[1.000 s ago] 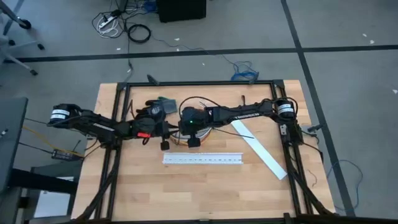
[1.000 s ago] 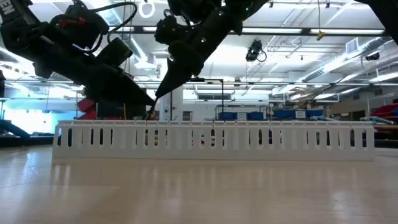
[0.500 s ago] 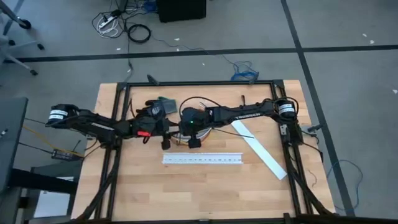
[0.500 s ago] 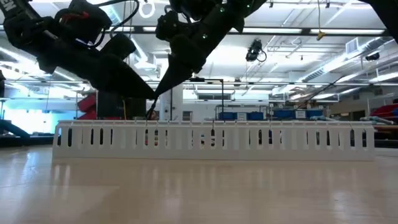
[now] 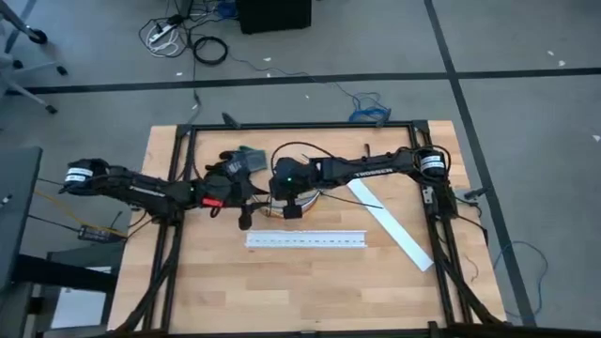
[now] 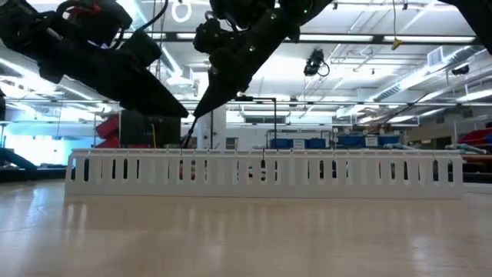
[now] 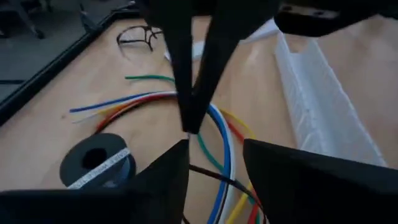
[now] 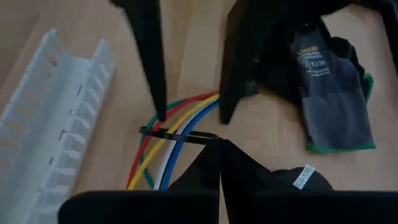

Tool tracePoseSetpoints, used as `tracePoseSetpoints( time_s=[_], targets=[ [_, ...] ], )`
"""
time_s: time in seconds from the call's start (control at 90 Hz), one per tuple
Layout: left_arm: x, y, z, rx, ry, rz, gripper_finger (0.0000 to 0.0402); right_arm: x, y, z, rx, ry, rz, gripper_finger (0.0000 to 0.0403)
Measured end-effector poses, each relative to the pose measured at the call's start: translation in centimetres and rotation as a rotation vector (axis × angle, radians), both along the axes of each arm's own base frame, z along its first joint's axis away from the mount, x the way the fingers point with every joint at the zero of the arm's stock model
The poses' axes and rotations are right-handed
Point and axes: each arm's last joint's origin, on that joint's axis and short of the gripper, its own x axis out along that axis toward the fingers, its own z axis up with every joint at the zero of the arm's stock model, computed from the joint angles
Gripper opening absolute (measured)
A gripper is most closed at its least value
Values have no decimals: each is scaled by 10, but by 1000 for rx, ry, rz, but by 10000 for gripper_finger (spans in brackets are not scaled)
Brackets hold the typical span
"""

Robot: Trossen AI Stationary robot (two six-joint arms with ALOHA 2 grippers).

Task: Ziptie cables
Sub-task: Wrap the cable wires with the black zip tie

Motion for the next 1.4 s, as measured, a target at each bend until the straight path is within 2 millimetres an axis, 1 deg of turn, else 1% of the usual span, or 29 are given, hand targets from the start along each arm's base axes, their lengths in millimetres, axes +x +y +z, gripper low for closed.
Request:
tracePoseSetpoints(
  time_s=[0.2,0.333,0.622,0.889,1.144,1.256,1.4],
  targets=[
    [3,0,0,1,-26,2,147,1,8,0,4,-4,22,0],
    [4,1,-4,5,-7,17,147,2,11,1,2,-17,30,0],
    [4,1,-4,-14,-6,25,147,2,11,1,1,-22,31,0],
    [7,1,-12,-14,31,26,147,3,12,2,0,-33,33,0],
    [7,2,-11,4,19,59,146,3,12,2,0,-33,33,0],
    [7,2,-12,11,26,71,134,3,12,2,0,-33,33,0],
    [7,2,-12,12,26,71,98,3,12,2,-8,-33,24,0]
  ],
)
